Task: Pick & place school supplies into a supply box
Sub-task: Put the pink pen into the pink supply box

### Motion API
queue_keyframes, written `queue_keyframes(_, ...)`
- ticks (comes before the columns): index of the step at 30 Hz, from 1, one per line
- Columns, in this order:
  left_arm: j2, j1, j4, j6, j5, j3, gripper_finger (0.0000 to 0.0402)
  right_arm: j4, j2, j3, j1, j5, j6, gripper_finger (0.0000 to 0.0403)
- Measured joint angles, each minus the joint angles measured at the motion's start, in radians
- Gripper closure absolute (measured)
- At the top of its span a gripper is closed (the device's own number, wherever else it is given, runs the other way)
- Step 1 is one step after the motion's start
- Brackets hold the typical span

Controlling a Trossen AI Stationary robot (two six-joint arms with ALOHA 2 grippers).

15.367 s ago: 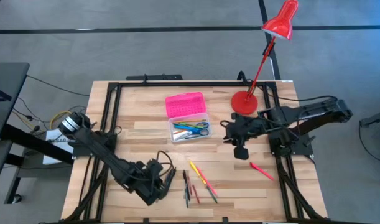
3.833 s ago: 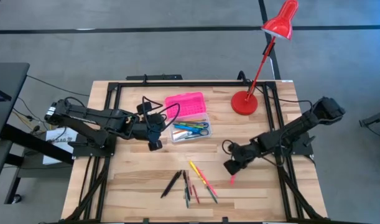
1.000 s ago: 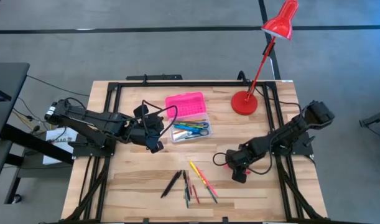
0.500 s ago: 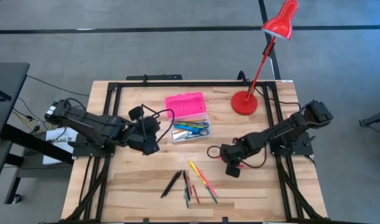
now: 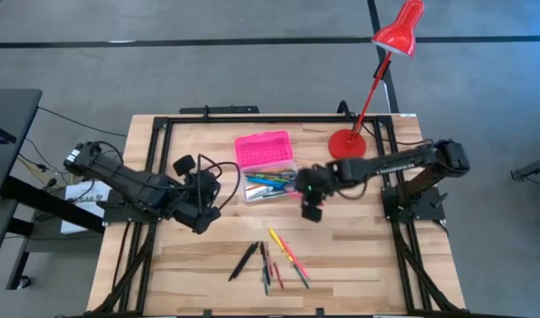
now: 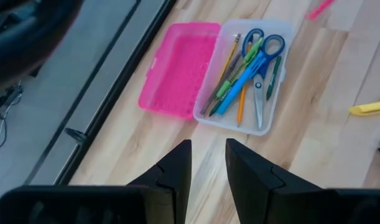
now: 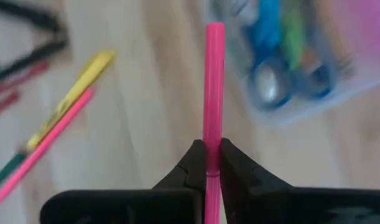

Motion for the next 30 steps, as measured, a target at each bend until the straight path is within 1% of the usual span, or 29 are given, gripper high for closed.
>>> queue_keyframes(3,0.000,-0.018,-0.004,-0.027,-0.019,0.000,0.0309,-0.008,0.043,0.061,-0.068,0.003,-0.056,0.0394)
queue_keyframes(6,0.000,-0.032,-0.006,-0.050,-0.023,0.000,0.0309,0.010,0.122,0.142,-0.107,-0.002,-0.120,0.0394)
queue_keyframes(9,-0.001,-0.048,-0.011,-0.080,-0.025,0.000,0.0309,-0.011,0.213,0.230,-0.118,-0.007,-0.197,0.0394)
queue_keyframes(14,0.000,-0.081,-0.015,-0.133,-0.027,0.000,0.0309,-0.041,0.343,0.376,-0.143,-0.007,-0.276,0.0393)
queue_keyframes(20,0.000,-0.117,-0.017,-0.195,-0.092,0.000,0.0309,-0.083,0.465,0.516,-0.172,-0.007,-0.344,0.0392)
queue_keyframes(26,0.000,-0.141,-0.024,-0.218,-0.104,0.000,0.0309,-0.161,0.573,0.603,-0.173,-0.006,-0.405,0.0389)
queue_keyframes(30,0.000,-0.152,-0.046,-0.240,-0.112,0.000,0.0309,-0.169,0.606,0.630,-0.176,0.018,-0.406,0.0378)
